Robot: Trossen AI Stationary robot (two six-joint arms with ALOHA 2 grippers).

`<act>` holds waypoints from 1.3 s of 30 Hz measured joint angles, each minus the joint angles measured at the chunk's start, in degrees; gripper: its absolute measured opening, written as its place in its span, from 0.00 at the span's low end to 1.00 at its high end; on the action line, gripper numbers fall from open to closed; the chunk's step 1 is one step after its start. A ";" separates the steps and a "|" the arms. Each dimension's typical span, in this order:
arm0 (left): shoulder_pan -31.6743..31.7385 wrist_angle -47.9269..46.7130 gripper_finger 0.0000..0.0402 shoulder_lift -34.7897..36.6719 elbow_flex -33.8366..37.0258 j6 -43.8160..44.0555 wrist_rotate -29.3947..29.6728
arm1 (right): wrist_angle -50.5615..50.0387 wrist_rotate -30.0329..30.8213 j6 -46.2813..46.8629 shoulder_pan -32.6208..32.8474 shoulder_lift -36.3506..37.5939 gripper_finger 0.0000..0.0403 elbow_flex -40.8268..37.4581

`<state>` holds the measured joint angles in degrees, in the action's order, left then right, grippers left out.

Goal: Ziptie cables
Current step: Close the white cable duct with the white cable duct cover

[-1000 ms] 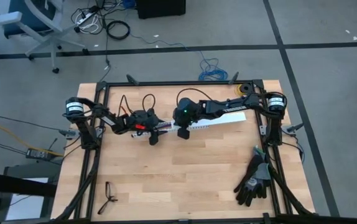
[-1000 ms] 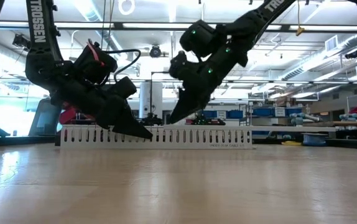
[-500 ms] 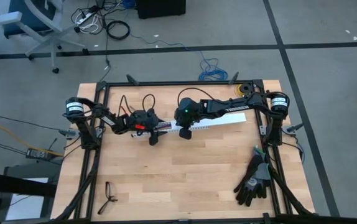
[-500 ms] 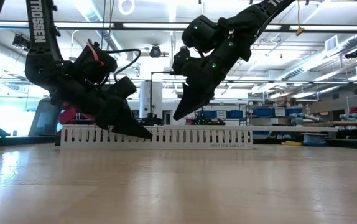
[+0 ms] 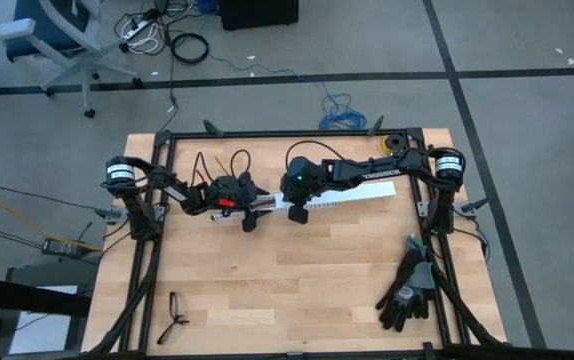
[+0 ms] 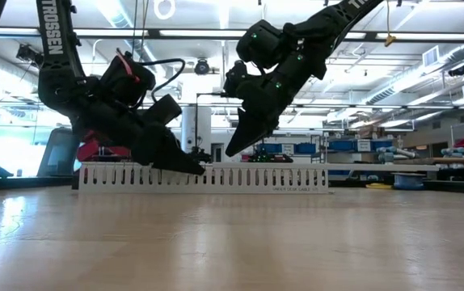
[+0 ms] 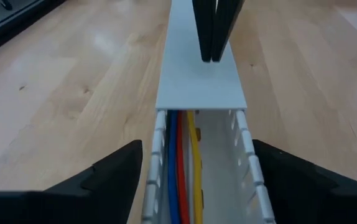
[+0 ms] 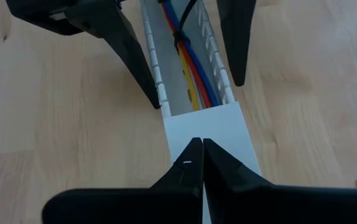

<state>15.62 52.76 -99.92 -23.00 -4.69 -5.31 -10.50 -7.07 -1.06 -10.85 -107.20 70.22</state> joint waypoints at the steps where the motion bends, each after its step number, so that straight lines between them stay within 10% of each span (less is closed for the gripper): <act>1: 0.00 -0.25 0.75 0.00 0.00 0.01 0.00 | -0.05 0.00 0.00 0.00 0.00 0.00 0.02; 25: 0.00 -1.78 0.58 0.11 -0.11 0.44 0.21 | -15.83 9.26 4.44 -0.35 3.14 0.00 0.08; 39: 0.00 -1.96 0.58 0.13 -0.02 2.08 0.21 | 2.61 -0.22 4.24 -0.94 -4.44 0.00 -0.33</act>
<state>15.62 50.81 -99.79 -23.03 -2.61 -5.10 -7.90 -7.29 3.18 -11.79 -111.64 69.89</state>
